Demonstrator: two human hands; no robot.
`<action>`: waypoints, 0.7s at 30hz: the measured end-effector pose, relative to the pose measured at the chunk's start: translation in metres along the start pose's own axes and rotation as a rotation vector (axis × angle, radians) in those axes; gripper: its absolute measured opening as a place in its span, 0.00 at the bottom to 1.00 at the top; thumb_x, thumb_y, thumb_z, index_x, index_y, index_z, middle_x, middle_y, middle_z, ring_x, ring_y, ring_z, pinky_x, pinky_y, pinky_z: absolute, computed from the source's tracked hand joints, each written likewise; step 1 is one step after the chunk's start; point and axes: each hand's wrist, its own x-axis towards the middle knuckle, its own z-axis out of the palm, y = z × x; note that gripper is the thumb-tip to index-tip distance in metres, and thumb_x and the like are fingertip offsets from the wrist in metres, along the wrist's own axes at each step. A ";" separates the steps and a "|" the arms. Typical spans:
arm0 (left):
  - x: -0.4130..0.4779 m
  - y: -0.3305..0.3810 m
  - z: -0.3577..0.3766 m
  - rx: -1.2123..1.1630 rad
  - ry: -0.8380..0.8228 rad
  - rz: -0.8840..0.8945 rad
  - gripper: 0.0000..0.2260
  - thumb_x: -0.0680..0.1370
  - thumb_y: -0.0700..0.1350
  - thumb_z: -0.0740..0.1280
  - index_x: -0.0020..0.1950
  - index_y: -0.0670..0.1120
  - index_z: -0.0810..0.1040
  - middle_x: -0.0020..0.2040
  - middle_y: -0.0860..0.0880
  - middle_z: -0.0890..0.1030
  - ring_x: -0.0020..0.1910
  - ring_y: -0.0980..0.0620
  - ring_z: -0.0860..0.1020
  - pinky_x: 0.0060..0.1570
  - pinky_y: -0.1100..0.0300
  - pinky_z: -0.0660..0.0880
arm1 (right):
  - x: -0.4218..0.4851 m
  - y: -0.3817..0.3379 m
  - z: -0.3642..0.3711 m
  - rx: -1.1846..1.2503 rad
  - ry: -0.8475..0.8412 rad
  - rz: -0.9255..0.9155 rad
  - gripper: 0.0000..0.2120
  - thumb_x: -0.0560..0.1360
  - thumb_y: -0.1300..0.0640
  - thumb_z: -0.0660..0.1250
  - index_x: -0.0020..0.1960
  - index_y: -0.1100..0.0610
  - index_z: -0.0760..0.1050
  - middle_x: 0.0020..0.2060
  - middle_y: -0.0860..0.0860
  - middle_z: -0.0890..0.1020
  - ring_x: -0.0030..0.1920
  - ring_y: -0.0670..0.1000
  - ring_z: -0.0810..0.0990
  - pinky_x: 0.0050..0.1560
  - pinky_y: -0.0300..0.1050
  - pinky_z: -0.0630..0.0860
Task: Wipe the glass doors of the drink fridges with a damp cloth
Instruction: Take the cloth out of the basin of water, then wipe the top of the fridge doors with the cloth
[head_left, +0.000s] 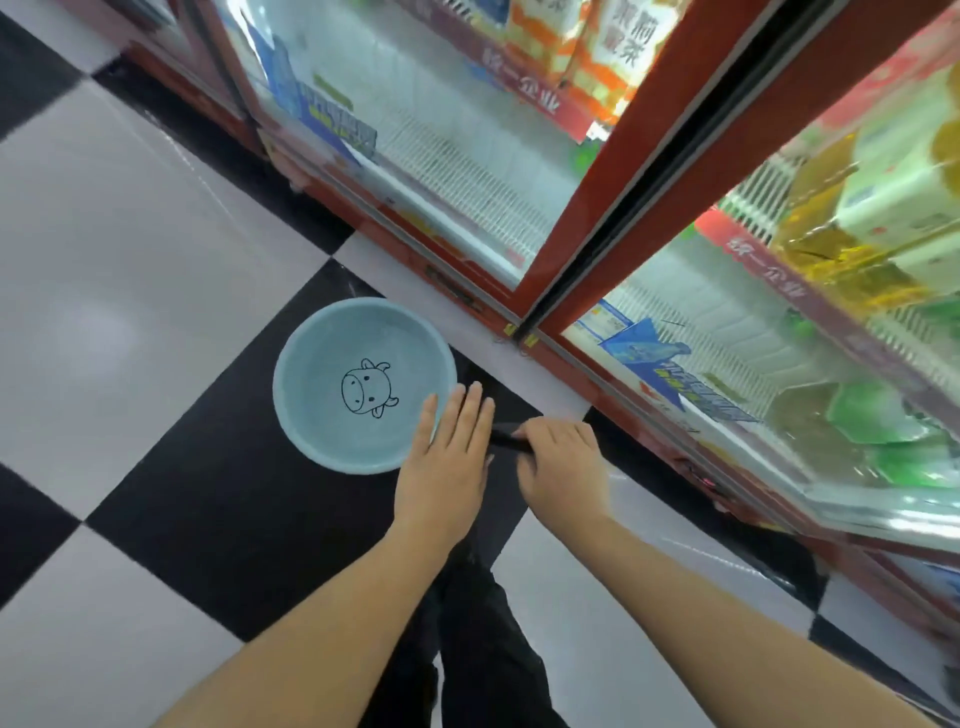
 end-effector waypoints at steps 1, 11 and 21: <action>-0.003 0.004 -0.022 0.045 0.013 0.050 0.26 0.85 0.53 0.49 0.81 0.43 0.51 0.81 0.42 0.48 0.80 0.43 0.47 0.74 0.42 0.33 | -0.006 -0.005 -0.023 0.011 0.040 0.012 0.10 0.67 0.64 0.74 0.46 0.55 0.79 0.40 0.48 0.82 0.43 0.52 0.81 0.50 0.49 0.77; -0.017 0.046 -0.235 0.022 0.400 0.299 0.11 0.68 0.38 0.69 0.51 0.43 0.78 0.45 0.46 0.79 0.50 0.43 0.79 0.76 0.42 0.52 | -0.057 -0.040 -0.238 -0.022 0.376 -0.103 0.08 0.74 0.59 0.62 0.52 0.52 0.69 0.47 0.50 0.82 0.46 0.53 0.80 0.54 0.47 0.72; 0.028 0.093 -0.428 -0.134 0.830 0.608 0.22 0.69 0.34 0.68 0.61 0.44 0.72 0.47 0.47 0.80 0.48 0.44 0.81 0.74 0.46 0.58 | -0.046 -0.021 -0.430 -0.270 0.772 -0.189 0.09 0.71 0.60 0.64 0.47 0.55 0.83 0.48 0.54 0.84 0.46 0.56 0.81 0.50 0.50 0.73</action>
